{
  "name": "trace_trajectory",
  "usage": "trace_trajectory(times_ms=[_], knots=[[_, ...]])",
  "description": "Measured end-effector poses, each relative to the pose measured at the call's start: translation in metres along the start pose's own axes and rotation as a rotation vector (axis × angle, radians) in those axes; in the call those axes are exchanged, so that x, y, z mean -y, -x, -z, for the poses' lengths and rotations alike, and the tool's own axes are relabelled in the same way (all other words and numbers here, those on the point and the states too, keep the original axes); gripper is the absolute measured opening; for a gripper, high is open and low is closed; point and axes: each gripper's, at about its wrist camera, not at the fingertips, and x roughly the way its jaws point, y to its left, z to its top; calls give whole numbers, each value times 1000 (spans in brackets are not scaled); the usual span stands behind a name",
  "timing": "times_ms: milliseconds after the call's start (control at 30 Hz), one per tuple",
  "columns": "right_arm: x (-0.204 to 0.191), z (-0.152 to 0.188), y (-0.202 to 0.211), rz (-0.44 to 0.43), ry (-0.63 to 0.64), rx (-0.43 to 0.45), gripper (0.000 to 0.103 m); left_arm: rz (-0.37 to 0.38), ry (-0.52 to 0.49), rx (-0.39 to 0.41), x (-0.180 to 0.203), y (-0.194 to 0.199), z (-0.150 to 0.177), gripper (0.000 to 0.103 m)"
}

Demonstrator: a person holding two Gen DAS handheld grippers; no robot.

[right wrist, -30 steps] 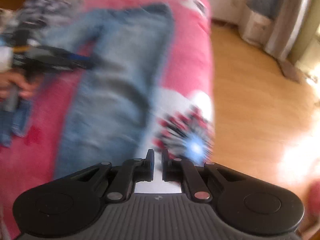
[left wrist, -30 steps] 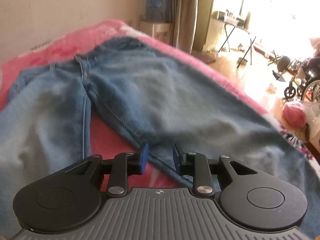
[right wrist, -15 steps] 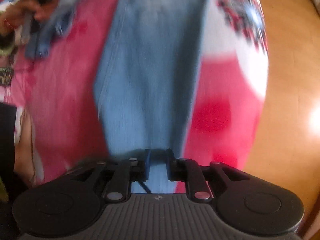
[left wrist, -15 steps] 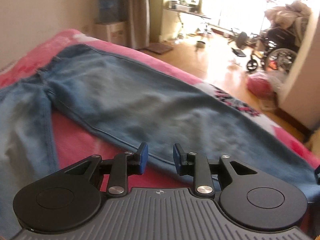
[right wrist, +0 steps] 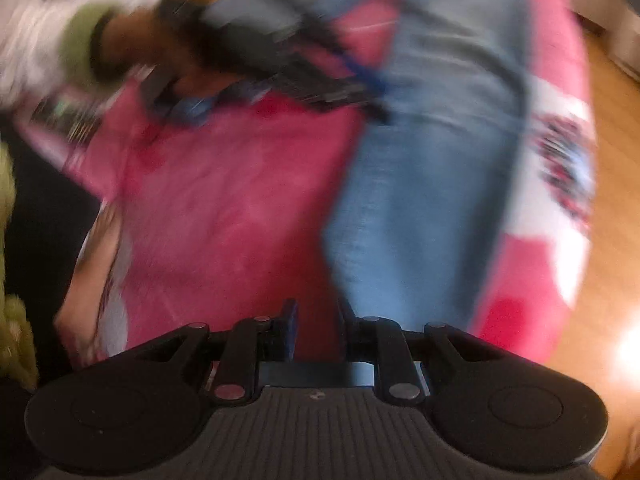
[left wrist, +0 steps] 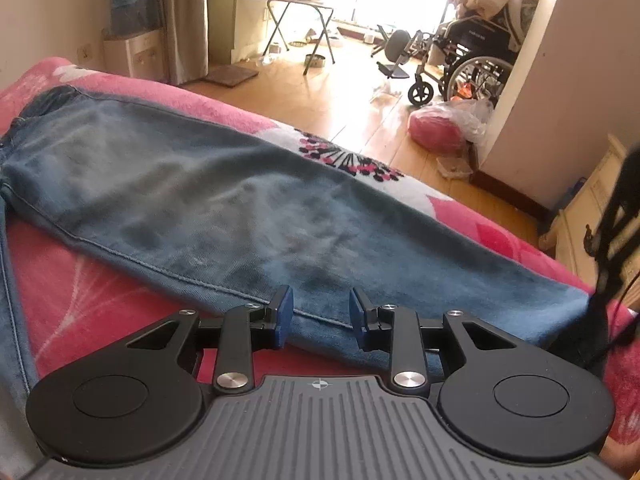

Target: Fold clothes

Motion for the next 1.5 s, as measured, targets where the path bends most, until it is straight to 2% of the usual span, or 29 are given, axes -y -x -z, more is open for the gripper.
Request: trace_trajectory(times_ms=[100,267,333,467,667,833,900,1000,1100,1200,1300,1367,1500], knots=[[-19,2,-20,39,70,-53,21,-2,4,-2,1,4,2,31],[0,13,-28,287,24,-75,21,10,-3,-1,2,5,5,31],[11,13,-20,285,-53,-54,21,11,-10,-9,3,2,6,31],[0,13,-28,266,-18,-72,22,9,-8,-23,4,-3,7,31],[-17,13,-39,236,35,-98,29,16,-20,-36,6,-1,11,31],[-28,18,-36,147,149,-165,29,28,-21,-47,7,-1,13,31],[-24,15,-29,127,126,-157,29,48,-20,-38,8,2,12,31],[2,9,-3,87,-40,-55,29,134,-14,-22,11,12,13,31],[41,22,22,66,-307,52,30,307,19,-39,16,19,21,32],[82,45,35,41,-603,141,35,463,24,-74,32,14,34,33],[113,71,24,15,-838,198,35,507,-27,-107,53,2,45,33],[127,79,11,-17,-939,217,35,527,-29,-130,59,-6,49,33],[129,73,-8,-22,-919,165,35,546,-60,-134,69,-18,54,33]])
